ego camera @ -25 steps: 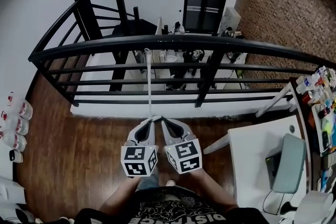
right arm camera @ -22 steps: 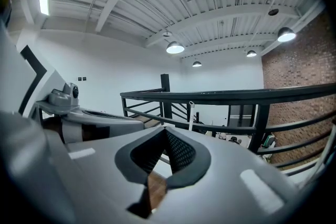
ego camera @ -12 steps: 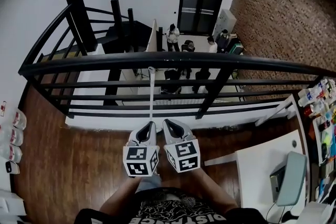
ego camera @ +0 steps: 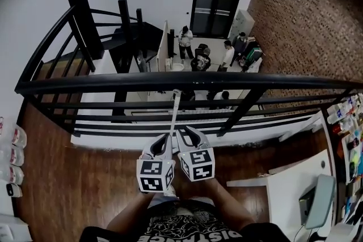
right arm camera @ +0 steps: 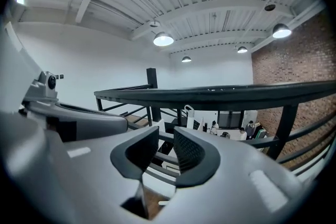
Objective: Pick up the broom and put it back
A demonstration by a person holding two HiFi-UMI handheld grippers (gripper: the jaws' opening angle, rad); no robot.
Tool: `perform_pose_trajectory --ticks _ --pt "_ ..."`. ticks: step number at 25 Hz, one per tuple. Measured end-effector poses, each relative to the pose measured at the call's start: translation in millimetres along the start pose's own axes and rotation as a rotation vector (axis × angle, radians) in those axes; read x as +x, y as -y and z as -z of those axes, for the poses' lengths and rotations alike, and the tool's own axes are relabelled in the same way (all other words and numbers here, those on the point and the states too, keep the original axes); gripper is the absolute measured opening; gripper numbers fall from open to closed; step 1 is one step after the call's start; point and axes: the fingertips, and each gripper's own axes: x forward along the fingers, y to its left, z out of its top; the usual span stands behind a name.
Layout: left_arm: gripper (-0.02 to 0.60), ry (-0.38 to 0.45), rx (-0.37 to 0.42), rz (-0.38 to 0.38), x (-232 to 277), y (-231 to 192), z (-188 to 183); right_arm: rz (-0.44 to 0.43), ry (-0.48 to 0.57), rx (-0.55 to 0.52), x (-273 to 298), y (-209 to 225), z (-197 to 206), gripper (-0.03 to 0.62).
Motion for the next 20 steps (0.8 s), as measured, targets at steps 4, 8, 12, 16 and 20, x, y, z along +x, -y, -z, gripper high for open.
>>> perform_pose_trajectory --ticks 4,8,12,16,20 --pt "0.005 -0.009 0.003 0.004 10 -17 -6 0.005 -0.016 0.027 27 5 3 0.072" --pt "0.005 -0.019 -0.005 0.002 20 -31 -6 0.012 -0.026 0.053 50 14 8 0.114" --pt "0.005 -0.027 -0.001 -0.005 30 -40 -9 0.021 -0.029 0.079 73 31 12 0.141" --pt "0.005 -0.026 0.005 -0.033 41 -52 -16 0.011 -0.046 0.100 101 47 15 0.172" --pt "0.005 -0.026 0.002 -0.065 59 -61 -25 -0.009 -0.056 0.112 128 61 15 0.176"
